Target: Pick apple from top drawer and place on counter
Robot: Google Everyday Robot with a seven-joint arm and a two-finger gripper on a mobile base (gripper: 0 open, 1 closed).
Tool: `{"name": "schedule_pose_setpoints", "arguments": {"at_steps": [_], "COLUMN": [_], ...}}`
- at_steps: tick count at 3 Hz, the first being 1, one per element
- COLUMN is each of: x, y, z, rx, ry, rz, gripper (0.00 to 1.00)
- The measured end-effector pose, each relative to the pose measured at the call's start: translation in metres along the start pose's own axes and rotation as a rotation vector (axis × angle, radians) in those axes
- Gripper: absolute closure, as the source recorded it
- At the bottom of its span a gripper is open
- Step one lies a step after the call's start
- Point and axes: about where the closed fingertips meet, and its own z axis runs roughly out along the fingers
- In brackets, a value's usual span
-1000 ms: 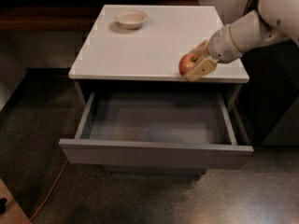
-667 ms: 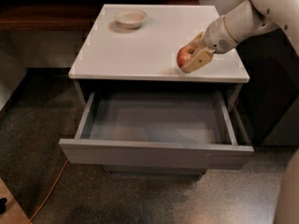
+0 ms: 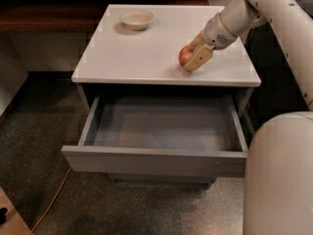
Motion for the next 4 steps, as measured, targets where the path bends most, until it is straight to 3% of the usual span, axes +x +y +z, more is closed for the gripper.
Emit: {"name": "schedule_pose_setpoints", "arguments": {"at_steps": [3,4], "x": [0.001,0.001], "y": [-0.017,-0.017], "z": [0.031,0.031], "rx": [-0.043,-0.043], "ry": [0.019,0.019], "rz": [0.011,0.011], "gripper": [0.0,0.0]}}
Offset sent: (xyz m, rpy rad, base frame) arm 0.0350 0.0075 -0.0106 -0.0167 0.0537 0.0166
